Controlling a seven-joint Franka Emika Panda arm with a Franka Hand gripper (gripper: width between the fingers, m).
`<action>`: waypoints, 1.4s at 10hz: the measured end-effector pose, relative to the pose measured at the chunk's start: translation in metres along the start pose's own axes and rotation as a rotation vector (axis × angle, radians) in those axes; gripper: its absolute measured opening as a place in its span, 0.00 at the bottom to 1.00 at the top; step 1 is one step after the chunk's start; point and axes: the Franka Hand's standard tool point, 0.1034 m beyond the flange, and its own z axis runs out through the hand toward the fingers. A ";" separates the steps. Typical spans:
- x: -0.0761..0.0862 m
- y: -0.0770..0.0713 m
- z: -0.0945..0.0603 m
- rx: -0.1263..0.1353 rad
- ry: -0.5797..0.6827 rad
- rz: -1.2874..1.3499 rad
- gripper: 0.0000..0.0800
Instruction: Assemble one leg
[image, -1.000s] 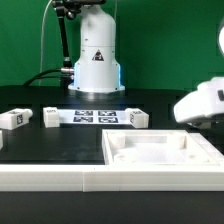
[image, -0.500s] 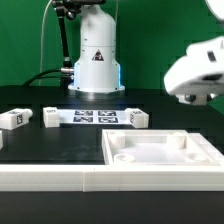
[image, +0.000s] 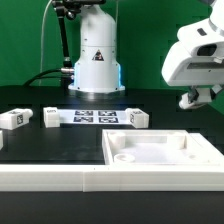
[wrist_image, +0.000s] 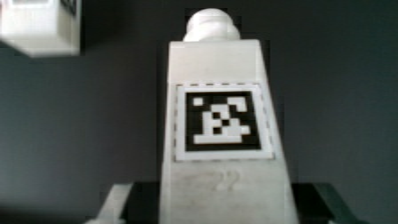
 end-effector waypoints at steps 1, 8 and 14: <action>0.006 0.008 -0.013 0.006 0.035 0.003 0.37; 0.020 0.019 -0.050 0.040 0.498 0.013 0.37; 0.042 0.068 -0.084 0.018 0.928 -0.028 0.37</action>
Offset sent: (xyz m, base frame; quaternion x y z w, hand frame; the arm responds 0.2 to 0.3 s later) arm 0.0207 -0.0289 0.0495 -0.0179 0.1228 -0.0122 0.9922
